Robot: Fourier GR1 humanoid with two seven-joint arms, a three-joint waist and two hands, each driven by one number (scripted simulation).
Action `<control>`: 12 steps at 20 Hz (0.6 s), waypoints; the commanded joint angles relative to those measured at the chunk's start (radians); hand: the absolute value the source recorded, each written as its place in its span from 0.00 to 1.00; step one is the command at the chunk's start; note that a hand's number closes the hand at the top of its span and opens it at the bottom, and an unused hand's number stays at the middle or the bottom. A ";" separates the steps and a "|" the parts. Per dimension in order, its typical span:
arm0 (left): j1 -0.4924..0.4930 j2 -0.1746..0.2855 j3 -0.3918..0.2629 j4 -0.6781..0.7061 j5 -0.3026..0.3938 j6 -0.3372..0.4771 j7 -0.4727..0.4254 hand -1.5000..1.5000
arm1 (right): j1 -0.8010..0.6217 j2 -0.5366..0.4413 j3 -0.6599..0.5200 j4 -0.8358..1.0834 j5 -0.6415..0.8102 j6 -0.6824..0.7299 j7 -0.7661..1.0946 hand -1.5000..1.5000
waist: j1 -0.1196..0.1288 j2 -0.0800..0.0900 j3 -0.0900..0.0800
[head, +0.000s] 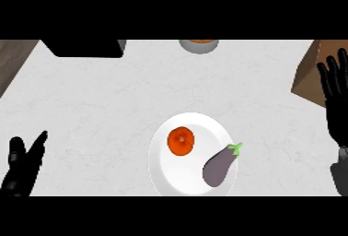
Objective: Pick the squash from the plate and place it in the cardboard box
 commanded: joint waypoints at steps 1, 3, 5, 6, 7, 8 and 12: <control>-0.003 0.001 0.011 -0.064 -0.017 -0.043 -0.082 0.50 | -0.004 -0.015 0.035 -0.129 0.031 -0.008 0.054 0.00 | -0.007 0.022 0.014; 0.049 0.102 0.004 -0.314 -0.039 -0.041 -0.055 0.50 | -0.099 -0.049 0.078 -0.086 0.044 0.053 0.047 0.00 | -0.027 0.003 0.007; 0.121 0.201 0.018 -0.393 -0.074 -0.063 -0.070 0.50 | -0.122 -0.056 0.115 -0.096 0.046 0.104 0.039 0.00 | -0.057 -0.027 0.003; 0.138 0.251 0.024 -0.397 -0.104 -0.075 -0.085 0.50 | -0.150 -0.056 0.135 -0.106 0.048 0.120 0.041 0.00 | -0.063 -0.036 0.000; 0.181 0.258 0.009 -0.385 -0.106 -0.090 -0.077 0.50 | -0.137 -0.175 0.160 -0.081 0.163 0.148 0.065 0.00 | -0.081 -0.035 -0.020; 0.185 0.261 0.003 -0.398 -0.118 -0.100 -0.106 0.50 | -0.142 -0.163 0.176 -0.077 0.158 0.154 0.074 0.00 | -0.079 -0.030 -0.016; 0.200 0.286 -0.005 -0.388 -0.158 -0.130 -0.169 0.50 | -0.187 -0.173 0.232 -0.091 0.197 0.207 0.045 0.00 | -0.097 -0.023 -0.013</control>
